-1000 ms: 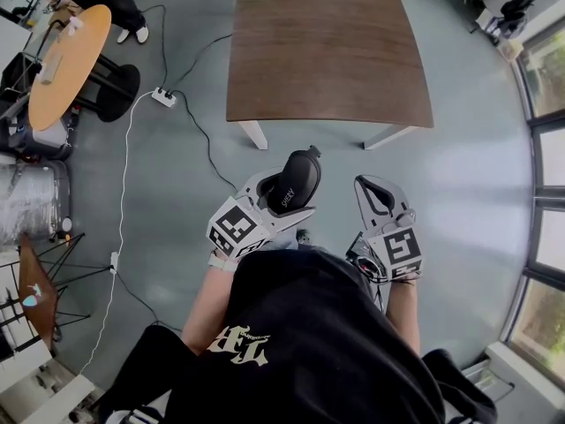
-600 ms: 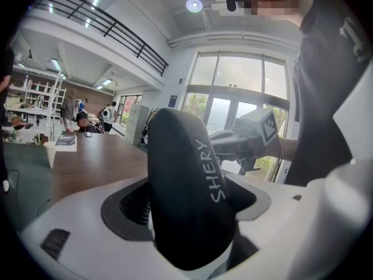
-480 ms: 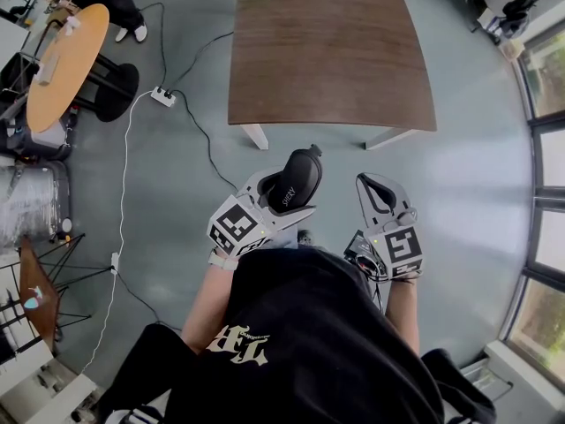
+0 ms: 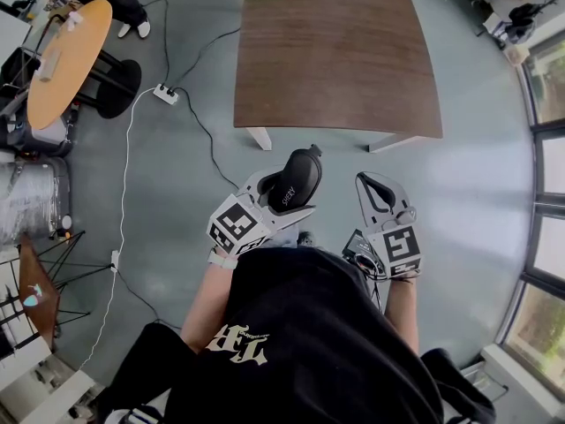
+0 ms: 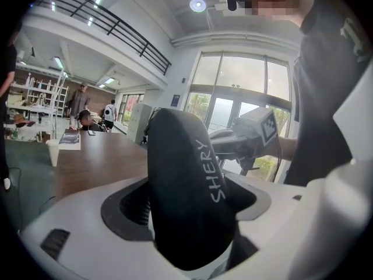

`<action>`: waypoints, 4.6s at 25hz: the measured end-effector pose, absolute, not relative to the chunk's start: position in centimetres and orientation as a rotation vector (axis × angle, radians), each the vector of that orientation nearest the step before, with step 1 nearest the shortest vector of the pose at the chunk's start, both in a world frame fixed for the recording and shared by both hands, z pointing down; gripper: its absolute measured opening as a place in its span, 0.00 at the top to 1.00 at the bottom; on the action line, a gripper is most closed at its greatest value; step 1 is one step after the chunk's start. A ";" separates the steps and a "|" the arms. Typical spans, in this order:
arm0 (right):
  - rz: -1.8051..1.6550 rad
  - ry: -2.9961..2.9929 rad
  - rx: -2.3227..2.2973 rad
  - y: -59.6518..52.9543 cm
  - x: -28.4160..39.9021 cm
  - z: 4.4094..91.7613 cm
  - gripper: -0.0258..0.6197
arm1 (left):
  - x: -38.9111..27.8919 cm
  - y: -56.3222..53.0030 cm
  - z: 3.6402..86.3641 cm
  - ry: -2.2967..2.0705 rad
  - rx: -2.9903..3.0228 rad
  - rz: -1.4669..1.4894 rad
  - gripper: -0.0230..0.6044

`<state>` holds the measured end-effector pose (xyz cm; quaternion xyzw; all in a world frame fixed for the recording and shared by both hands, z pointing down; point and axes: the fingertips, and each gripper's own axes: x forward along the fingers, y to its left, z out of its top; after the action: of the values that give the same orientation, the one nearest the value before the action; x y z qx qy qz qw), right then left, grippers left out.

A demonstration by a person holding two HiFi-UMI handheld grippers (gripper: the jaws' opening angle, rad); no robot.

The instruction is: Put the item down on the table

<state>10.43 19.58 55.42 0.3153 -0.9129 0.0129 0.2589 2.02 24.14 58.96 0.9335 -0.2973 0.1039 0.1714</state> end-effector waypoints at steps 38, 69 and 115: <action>-0.104 -2.464 0.715 14.2 0.6 55.5 0.98 | -5.7 18.6 60.5 -0.917 2.658 0.281 0.37; -0.045 -2.469 0.708 11.1 -0.5 57.7 0.98 | -5.4 15.6 61.0 -0.847 2.696 0.343 0.37; -0.046 -2.459 0.768 -9.6 2.4 56.0 0.98 | -4.7 -5.5 57.2 -0.918 2.641 0.273 0.37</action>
<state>2.44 -9.63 56.04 0.2864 -0.9165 -0.0172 0.2786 -4.71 -5.55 57.23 0.9271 -0.3224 0.0957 0.1653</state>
